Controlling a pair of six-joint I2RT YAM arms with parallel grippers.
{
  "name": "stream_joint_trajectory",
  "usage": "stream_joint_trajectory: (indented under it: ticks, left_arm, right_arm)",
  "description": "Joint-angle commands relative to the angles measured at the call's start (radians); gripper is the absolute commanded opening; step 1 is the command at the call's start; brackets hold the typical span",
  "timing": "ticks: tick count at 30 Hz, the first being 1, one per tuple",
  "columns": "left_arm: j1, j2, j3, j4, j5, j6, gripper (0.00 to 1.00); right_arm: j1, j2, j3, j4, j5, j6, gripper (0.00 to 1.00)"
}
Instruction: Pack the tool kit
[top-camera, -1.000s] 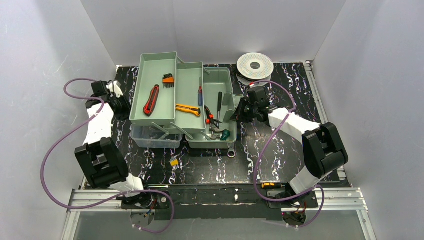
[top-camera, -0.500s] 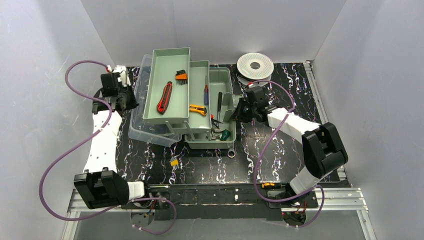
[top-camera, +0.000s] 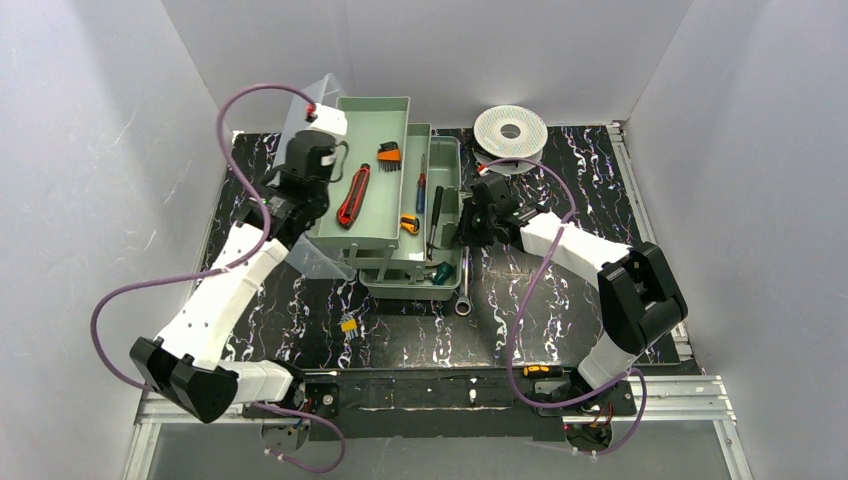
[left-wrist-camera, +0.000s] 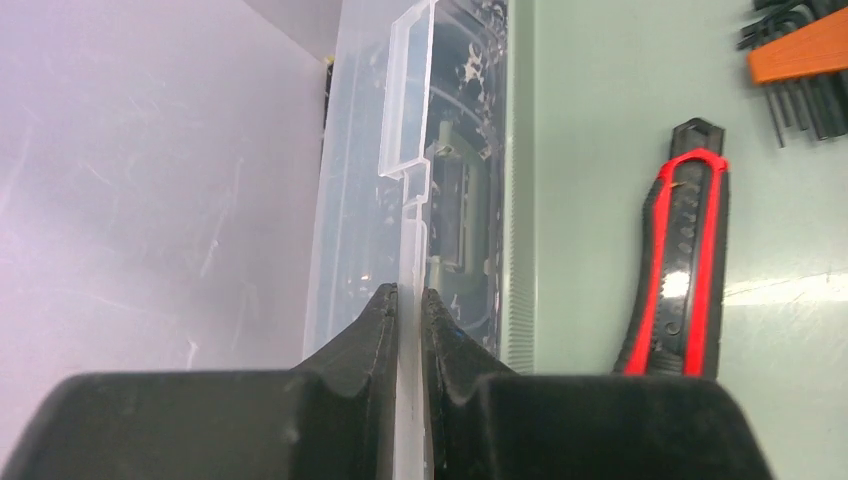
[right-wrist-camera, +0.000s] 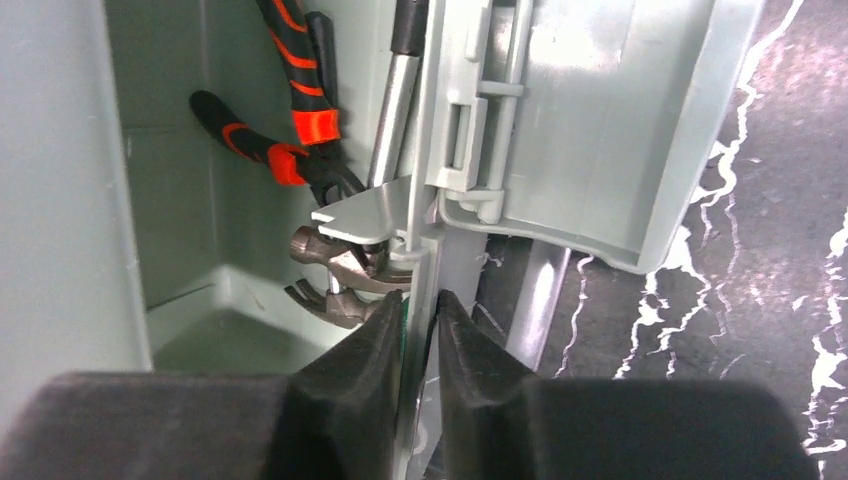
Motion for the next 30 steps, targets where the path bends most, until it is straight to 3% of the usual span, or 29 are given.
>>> stream_joint_trajectory:
  ticks: [1, 3, 5, 10, 14, 17, 19, 21, 24, 30]
  left_arm:
    - [-0.148, 0.046, 0.057, 0.172, -0.255, 0.138, 0.0]
    - [-0.209, 0.079, 0.051, 0.234, -0.318, 0.209, 0.0]
    - [-0.259, 0.11, 0.032, 0.316, -0.378, 0.286, 0.0]
    - [-0.357, 0.172, -0.008, 0.471, -0.463, 0.405, 0.0]
    - [-0.424, 0.256, -0.014, 0.541, -0.498, 0.439, 0.05]
    - [-0.471, 0.315, -0.001, 0.55, -0.512, 0.41, 0.21]
    - [-0.498, 0.353, 0.03, 0.5, -0.502, 0.328, 0.48]
    - [-0.526, 0.394, 0.121, 0.299, -0.431, 0.14, 0.66]
    - [-0.543, 0.452, 0.262, 0.081, -0.239, -0.1, 0.76]
    - [-0.5, 0.458, 0.376, 0.066, 0.441, -0.404, 0.85]
  right_arm:
    - [0.034, -0.045, 0.108, 0.026, -0.103, -0.019, 0.33]
    - [0.032, -0.071, 0.131, -0.022, -0.061, -0.026, 0.49]
    - [0.027, -0.106, 0.144, -0.062, -0.024, -0.029, 0.57]
    - [-0.007, -0.235, 0.108, -0.11, 0.097, -0.012, 0.59]
    - [-0.098, -0.354, 0.064, -0.146, 0.13, 0.013, 0.63]
    - [-0.18, -0.432, 0.04, -0.171, 0.13, 0.019, 0.69]
    - [-0.224, -0.482, 0.021, -0.187, 0.146, 0.015, 0.74]
    - [-0.261, -0.533, 0.004, -0.201, 0.171, 0.013, 0.77]
    - [-0.309, -0.6, -0.019, -0.213, 0.193, 0.007, 0.77]
    - [-0.371, -0.671, -0.045, -0.237, 0.211, -0.001, 0.77]
